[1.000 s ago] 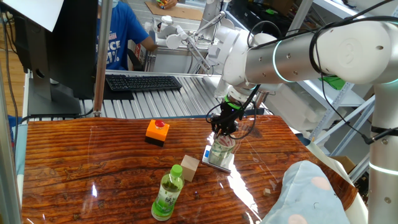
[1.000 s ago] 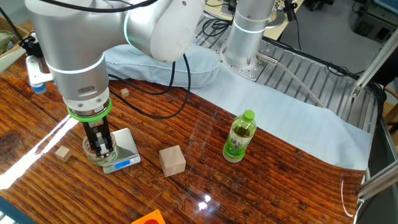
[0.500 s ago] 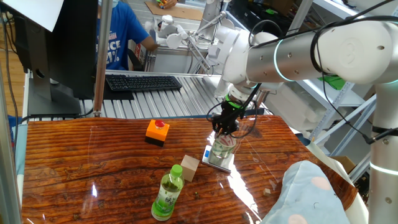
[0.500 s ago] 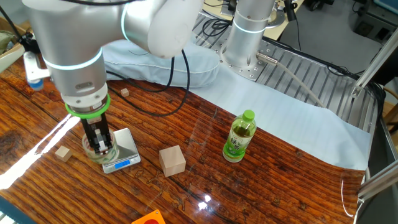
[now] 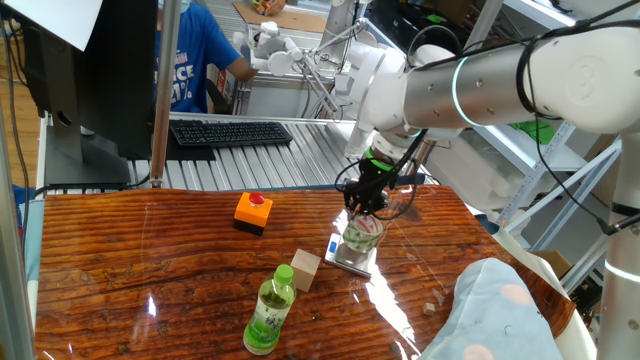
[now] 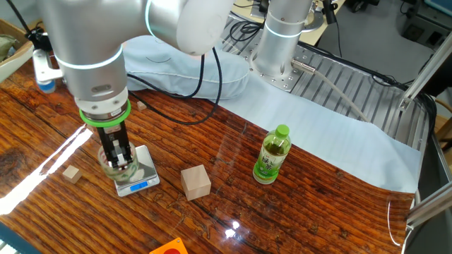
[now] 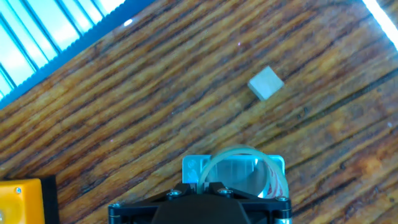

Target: Remove the object from the scale

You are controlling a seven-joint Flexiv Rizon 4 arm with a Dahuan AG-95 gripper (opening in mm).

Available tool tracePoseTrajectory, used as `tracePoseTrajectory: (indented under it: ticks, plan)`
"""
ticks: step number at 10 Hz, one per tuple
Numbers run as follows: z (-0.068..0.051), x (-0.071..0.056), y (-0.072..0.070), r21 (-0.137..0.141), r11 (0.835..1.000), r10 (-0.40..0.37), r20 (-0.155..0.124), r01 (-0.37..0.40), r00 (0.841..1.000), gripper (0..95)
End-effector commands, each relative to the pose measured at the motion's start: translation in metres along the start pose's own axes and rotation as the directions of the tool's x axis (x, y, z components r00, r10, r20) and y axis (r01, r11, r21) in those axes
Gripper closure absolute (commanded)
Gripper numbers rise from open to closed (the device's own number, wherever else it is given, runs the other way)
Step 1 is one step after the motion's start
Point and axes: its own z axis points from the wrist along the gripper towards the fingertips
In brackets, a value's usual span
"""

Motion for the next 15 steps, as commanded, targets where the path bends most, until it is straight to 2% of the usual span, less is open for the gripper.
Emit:
tracePoseTrajectory:
  ticks: [1, 3, 5, 10, 15]
  plan:
    - [-0.003, -0.008, 0.009, 0.004, 1.0, 0.018, -0.007, -0.018, 1.0, 95.0]
    - [-0.008, -0.013, 0.019, 0.003, 0.999, 0.036, -0.007, -0.036, 0.999, 95.0]
    - [-0.003, -0.014, 0.03, -0.001, 0.998, 0.056, -0.002, -0.056, 0.998, 95.0]
    - [0.006, -0.035, 0.064, -0.002, 0.994, 0.109, 0.0, -0.109, 0.994, 95.0]
    - [0.014, -0.037, 0.094, -0.003, 0.985, 0.17, 0.007, -0.17, 0.985, 95.0]
